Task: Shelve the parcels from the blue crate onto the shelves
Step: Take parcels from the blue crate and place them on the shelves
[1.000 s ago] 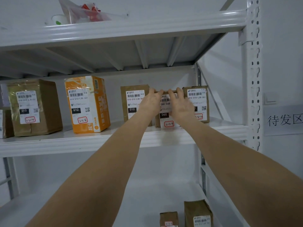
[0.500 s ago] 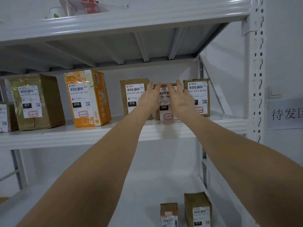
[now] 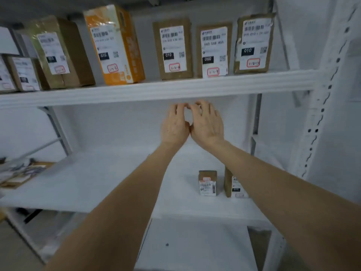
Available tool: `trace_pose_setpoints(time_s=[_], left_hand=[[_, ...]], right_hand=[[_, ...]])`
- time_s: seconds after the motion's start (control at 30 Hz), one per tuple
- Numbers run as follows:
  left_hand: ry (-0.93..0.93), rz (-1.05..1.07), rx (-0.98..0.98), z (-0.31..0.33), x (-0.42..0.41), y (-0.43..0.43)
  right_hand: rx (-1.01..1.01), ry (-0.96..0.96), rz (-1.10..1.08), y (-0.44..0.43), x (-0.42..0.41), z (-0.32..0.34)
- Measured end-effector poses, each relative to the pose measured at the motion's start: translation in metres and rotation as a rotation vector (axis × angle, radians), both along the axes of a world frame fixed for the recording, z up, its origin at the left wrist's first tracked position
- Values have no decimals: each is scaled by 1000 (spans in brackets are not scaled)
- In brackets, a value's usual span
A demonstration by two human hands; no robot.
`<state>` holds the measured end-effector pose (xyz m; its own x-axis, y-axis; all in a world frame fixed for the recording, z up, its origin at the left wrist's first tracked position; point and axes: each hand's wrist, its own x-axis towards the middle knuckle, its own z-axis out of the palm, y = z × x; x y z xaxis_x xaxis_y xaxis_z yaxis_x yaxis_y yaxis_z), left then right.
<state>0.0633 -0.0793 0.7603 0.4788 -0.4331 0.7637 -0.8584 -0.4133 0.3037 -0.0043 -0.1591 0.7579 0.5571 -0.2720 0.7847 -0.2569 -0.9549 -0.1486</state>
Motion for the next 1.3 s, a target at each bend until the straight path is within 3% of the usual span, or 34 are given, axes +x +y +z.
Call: trace_pose_setpoints(time_s=[0.2,0.6,0.93,1.17,1.3], left_hand=[[300,123,346,-149,2,27],[933,21,1004,-441,-16,67],[1217,3,1157,-652,-41,107],[1372,21,1203,-774,-73,126],[1437,66,1210,-839,-78,139]], right_hand=[[148,376,68,13,-10,-143],[457,925,77,38,-44,-440],[893,1188,-200,73,-78,-660],[1027,1424,-150,97,-103,-786],[1147,1426,-121,108,-100,-851]])
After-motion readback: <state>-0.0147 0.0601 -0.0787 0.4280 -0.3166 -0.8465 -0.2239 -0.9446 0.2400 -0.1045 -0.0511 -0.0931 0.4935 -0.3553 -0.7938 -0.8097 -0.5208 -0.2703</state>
